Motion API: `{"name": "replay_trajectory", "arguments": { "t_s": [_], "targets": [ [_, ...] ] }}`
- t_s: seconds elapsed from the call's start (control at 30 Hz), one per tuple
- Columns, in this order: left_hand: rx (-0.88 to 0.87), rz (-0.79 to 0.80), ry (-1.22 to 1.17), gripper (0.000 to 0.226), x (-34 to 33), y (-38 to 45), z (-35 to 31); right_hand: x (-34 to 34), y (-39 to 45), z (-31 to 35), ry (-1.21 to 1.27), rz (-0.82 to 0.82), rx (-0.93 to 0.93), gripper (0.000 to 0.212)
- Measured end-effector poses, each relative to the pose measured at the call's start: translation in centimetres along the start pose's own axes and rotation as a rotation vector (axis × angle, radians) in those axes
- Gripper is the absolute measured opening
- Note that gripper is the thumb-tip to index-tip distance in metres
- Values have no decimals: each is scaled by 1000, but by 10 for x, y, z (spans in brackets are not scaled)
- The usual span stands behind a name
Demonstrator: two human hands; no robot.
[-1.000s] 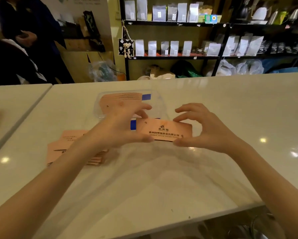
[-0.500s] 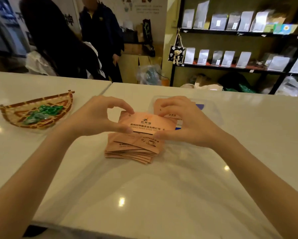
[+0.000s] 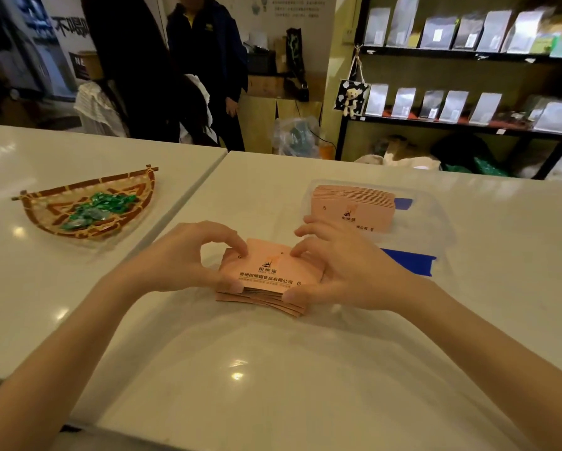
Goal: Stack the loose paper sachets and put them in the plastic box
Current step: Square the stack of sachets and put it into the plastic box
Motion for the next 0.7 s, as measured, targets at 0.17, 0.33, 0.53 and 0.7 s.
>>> {"name": "replay_trajectory", "arguments": {
  "t_s": [0.17,0.33,0.53,0.7],
  "targets": [
    [-52,-21,-28,59,8,12,-2,12,13,-4,117,5,1,56],
    [40,252,-6,94,7,33,18,12,42,-13,-45,266,-17,66],
    [168,568,51,82,0,47,28,3,64,-11,-193,519,-22,68],
    [239,671,155,77,-5,57,28,-7,71,-10,-253,583,-45,71]
  ]
}}
Point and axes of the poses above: each hand's wrist, its own y-axis towards the middle knuckle, its own x-axis out of the back of the hand, z = x × y, the point moved 5 cm from there along y, towards the middle knuckle, and after that the axes turned 10 degrees about -x, right-handed, at the moved point
